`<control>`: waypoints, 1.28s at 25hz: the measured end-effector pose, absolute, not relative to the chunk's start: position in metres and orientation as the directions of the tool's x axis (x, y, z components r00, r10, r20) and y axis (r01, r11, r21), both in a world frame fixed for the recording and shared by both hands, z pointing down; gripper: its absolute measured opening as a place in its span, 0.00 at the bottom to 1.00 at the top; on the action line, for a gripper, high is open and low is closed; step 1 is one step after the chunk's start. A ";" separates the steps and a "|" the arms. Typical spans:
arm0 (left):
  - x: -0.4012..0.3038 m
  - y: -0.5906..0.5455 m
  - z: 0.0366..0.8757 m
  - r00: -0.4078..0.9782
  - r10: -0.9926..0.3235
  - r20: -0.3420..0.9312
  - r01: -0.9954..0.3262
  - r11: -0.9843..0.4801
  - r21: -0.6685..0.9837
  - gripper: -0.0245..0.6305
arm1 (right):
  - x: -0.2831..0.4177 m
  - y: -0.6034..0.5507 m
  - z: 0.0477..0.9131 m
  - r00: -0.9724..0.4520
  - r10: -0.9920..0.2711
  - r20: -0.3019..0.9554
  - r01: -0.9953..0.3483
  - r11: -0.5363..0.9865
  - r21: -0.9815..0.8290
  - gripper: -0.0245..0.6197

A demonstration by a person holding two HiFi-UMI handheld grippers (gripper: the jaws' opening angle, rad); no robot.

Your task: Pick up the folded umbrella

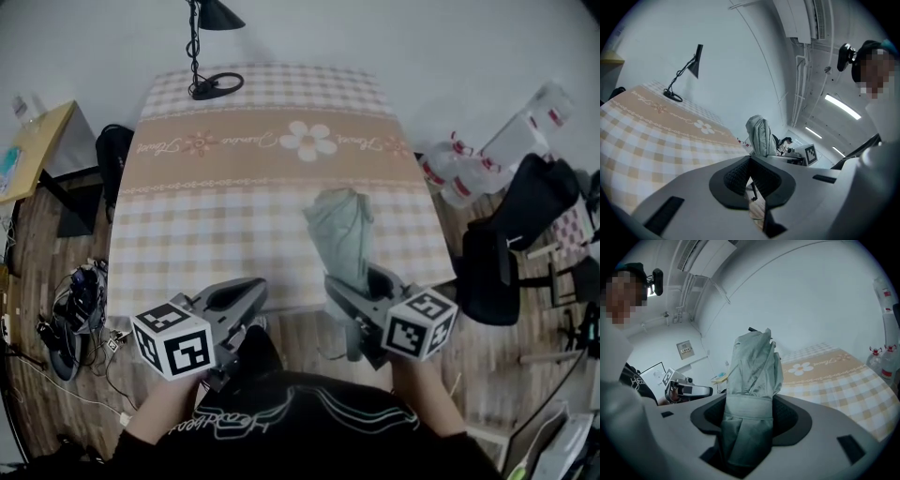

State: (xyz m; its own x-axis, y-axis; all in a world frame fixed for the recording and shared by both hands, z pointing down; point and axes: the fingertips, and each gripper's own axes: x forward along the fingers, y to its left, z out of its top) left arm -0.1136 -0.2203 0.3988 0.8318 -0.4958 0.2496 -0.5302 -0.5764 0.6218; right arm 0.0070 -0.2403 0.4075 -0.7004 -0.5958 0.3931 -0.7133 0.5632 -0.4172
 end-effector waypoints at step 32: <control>-0.037 -0.065 0.299 0.859 -0.493 0.139 -0.497 -0.736 0.459 0.03 | 0.049 -0.069 0.310 -0.786 -0.599 0.154 -0.605 0.692 -0.394 0.46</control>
